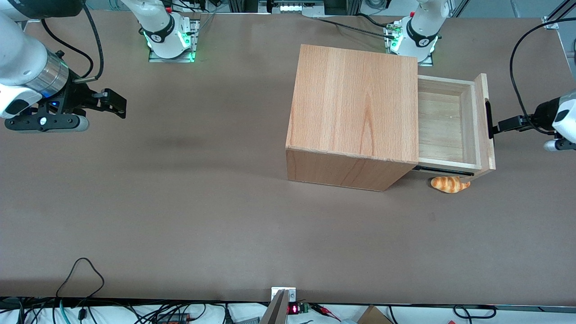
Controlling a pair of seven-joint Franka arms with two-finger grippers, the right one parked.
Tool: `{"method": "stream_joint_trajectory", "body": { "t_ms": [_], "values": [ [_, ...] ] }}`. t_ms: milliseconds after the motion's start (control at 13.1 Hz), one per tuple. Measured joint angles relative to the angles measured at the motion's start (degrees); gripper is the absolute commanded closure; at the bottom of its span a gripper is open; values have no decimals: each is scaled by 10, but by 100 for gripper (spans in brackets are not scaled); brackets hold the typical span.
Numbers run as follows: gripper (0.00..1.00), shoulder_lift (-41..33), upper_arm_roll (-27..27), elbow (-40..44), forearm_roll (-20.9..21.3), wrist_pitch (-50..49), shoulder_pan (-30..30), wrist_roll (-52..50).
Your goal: Open top drawer with left arm
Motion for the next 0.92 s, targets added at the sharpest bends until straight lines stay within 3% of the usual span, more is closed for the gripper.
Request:
{"method": "stream_joint_trajectory", "body": {
  "t_ms": [918],
  "values": [
    [0, -17, -31, 108, 0, -88, -4, 7]
  ]
}}
